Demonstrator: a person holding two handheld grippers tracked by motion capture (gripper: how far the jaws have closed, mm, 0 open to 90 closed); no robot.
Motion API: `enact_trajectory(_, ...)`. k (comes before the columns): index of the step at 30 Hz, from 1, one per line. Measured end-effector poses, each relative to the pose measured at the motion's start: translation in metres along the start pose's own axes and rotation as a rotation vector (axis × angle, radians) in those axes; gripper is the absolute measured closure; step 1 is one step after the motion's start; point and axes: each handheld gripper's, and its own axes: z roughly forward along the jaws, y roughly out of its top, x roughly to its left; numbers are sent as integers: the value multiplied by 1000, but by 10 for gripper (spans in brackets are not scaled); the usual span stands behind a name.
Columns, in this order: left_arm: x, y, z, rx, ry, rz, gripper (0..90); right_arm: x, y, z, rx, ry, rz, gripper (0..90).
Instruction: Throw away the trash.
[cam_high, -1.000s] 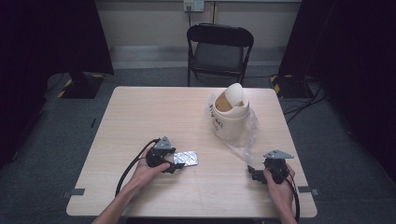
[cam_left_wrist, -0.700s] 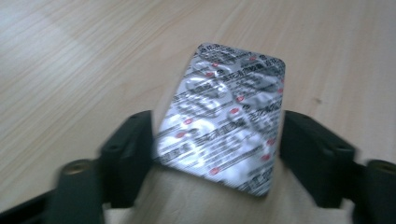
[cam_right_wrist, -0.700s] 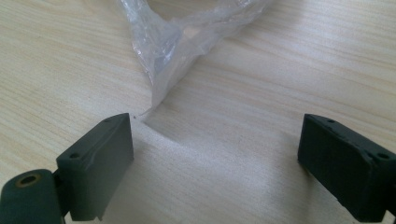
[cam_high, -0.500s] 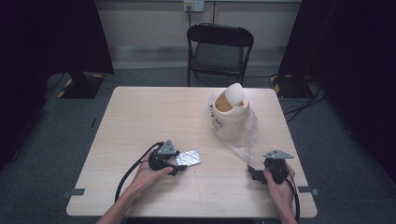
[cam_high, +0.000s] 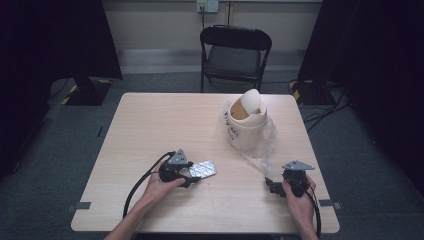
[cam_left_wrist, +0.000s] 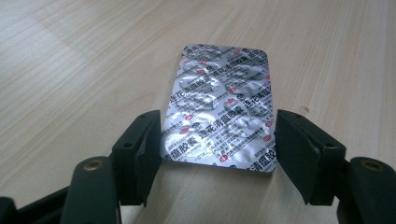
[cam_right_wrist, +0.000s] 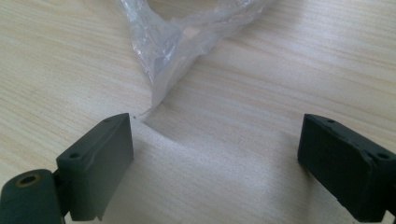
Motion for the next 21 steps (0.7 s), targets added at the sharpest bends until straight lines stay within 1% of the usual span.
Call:
enact_trajectory(1,0,0,0,9,2,2,334,0,0,0,0,0,0,96)
enact_trajectory(4,0,0,-1,1,-4,4,334,0,0,0,1,0,1,95)
enact_trajectory(7,2,2,-7,-37,-2,-4,334,0,0,0,1,0,1,96)
enact_trajectory(11,2,4,-13,-63,3,-8,334,0,0,0,1,1,0,95)
enact_trajectory(12,3,4,-15,-62,8,-9,334,0,0,0,1,1,0,95)
enact_trajectory(13,4,4,-16,-75,4,-22,334,0,0,0,1,1,0,95)
enact_trajectory(14,5,4,-17,-80,2,-24,334,0,0,0,1,1,1,96)
enact_trajectory(16,5,4,-17,-84,3,-25,334,0,0,0,1,1,2,95)
enact_trajectory(17,5,5,-20,-81,11,-25,334,0,0,0,1,1,2,95)
enact_trajectory(21,7,7,-25,-119,15,-39,341,0,0,0,1,0,0,95)
